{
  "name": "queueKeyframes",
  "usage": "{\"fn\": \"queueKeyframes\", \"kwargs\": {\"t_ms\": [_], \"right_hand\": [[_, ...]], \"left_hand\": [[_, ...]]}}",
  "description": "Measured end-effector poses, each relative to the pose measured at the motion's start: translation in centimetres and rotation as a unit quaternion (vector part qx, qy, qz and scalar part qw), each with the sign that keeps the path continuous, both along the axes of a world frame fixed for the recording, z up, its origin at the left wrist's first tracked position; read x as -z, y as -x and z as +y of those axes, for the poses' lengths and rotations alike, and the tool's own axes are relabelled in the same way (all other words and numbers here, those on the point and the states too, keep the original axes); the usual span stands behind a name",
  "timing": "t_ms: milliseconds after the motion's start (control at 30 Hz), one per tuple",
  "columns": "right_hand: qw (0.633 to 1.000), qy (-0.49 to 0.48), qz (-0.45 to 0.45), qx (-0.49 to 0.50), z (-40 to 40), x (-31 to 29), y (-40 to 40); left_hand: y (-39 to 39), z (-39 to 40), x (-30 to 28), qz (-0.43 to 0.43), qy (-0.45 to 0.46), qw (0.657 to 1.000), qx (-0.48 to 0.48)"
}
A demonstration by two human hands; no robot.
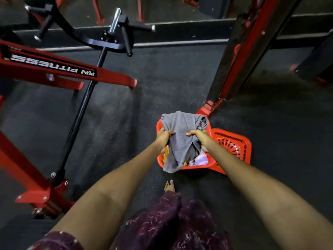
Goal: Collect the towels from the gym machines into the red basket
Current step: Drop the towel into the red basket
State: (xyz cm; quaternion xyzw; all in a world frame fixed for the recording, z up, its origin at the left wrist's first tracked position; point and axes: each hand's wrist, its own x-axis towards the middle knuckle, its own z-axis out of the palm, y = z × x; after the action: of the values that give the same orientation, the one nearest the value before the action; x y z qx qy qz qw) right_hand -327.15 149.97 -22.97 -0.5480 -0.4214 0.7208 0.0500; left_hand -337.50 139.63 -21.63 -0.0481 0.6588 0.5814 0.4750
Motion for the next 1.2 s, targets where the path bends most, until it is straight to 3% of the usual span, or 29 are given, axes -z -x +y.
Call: {"fn": "queueKeyframes", "kwargs": {"t_ms": [267, 400, 533, 700, 767, 833, 900, 967, 1033, 1100, 1200], "right_hand": [[0.998, -0.033, -0.036, 0.038, 5.6, 7.8, 2.7], [0.998, -0.033, -0.056, -0.013, 7.9, 13.6, 4.0], [0.991, -0.044, -0.115, -0.06, 10.0, 24.3, 4.1], [0.983, -0.116, -0.109, -0.095, 10.4, 25.1, 5.0], [0.962, -0.161, -0.125, -0.18, 10.3, 27.0, 4.4], [0.906, -0.227, -0.163, -0.318, 10.0, 28.9, 3.8], [0.826, -0.277, -0.2, -0.448, 9.6, 31.4, 3.3], [0.768, -0.296, -0.211, -0.528, 9.0, 33.4, 3.2], [0.756, -0.268, -0.22, -0.556, 8.4, 35.5, 3.3], [0.752, -0.229, -0.235, -0.571, 8.4, 37.1, 3.4], [0.757, -0.219, -0.243, -0.565, 8.7, 38.6, 3.7]], "left_hand": [[2.0, 5.2, 6.4, 0.039, 0.091, 0.995, 0.003], [3.5, 7.3, 12.3, 0.073, 0.123, 0.99, 0.002], [4.3, 8.6, 18.8, 0.061, 0.118, 0.991, -0.018], [4.6, 8.8, 25.0, 0.061, 0.131, 0.989, 0.026], [4.5, 8.6, 26.7, 0.102, 0.16, 0.977, 0.097], [4.6, 8.3, 28.6, 0.164, 0.193, 0.941, 0.225], [4.9, 8.1, 30.8, 0.257, 0.229, 0.846, 0.408], [5.0, 8.4, 32.4, 0.294, 0.26, 0.735, 0.553], [4.9, 9.2, 33.7, 0.285, 0.275, 0.67, 0.629], [5.0, 10.0, 34.7, 0.268, 0.281, 0.641, 0.662], [5.3, 10.9, 35.4, 0.247, 0.281, 0.639, 0.672]]}}
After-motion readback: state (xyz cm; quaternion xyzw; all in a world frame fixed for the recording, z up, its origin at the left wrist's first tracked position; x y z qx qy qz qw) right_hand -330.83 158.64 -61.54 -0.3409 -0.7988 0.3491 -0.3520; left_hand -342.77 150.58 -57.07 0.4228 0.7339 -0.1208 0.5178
